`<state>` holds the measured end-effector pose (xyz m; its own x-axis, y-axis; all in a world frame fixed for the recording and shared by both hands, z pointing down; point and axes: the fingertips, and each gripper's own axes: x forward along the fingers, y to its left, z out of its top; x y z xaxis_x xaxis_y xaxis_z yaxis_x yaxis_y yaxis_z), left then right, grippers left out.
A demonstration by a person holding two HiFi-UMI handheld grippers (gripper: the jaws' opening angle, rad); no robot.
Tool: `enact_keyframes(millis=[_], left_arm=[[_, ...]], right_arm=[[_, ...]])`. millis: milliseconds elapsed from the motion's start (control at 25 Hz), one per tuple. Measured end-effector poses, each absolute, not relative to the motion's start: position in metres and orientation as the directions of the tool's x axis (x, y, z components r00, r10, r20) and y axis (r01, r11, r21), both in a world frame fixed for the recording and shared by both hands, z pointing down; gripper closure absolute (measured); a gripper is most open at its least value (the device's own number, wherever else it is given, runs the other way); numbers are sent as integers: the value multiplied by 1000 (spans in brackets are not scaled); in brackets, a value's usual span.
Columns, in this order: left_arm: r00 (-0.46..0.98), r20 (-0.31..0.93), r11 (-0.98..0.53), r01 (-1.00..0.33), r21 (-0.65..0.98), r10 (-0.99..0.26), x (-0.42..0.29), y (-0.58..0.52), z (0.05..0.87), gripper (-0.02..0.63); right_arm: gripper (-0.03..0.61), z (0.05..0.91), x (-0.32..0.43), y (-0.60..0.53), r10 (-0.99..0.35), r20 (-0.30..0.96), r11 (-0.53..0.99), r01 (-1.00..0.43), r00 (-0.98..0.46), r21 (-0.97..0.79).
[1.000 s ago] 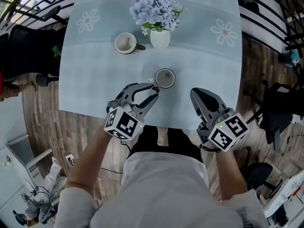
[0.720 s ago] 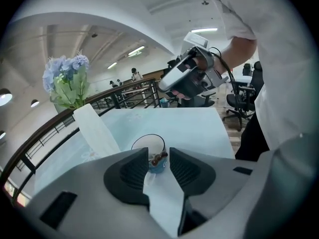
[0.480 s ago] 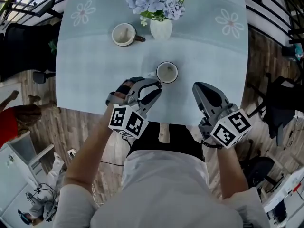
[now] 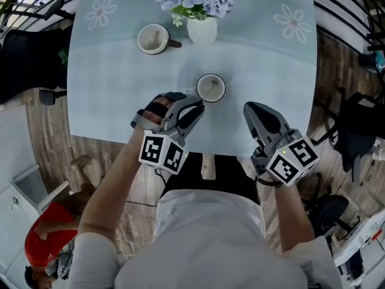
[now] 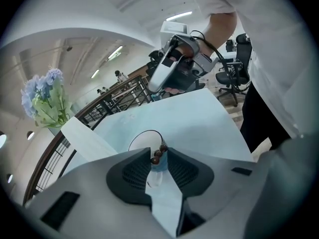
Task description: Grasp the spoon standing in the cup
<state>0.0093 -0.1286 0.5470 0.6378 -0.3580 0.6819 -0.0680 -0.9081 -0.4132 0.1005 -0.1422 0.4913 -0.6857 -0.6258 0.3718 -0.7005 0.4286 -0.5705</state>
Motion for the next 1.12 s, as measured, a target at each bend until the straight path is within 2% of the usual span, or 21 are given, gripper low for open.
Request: enact_keyframes(millis=[320, 1120], left_arm=[[647, 667, -902, -76, -426, -370, 14, -129, 543, 549], [707, 586, -916, -250, -315, -395, 10, -141, 499, 555]], right_arm=[[557, 492, 104, -143, -629, 375, 425, -705, -681, -567], [557, 467, 102, -148, -648, 360, 445, -717, -671, -536]])
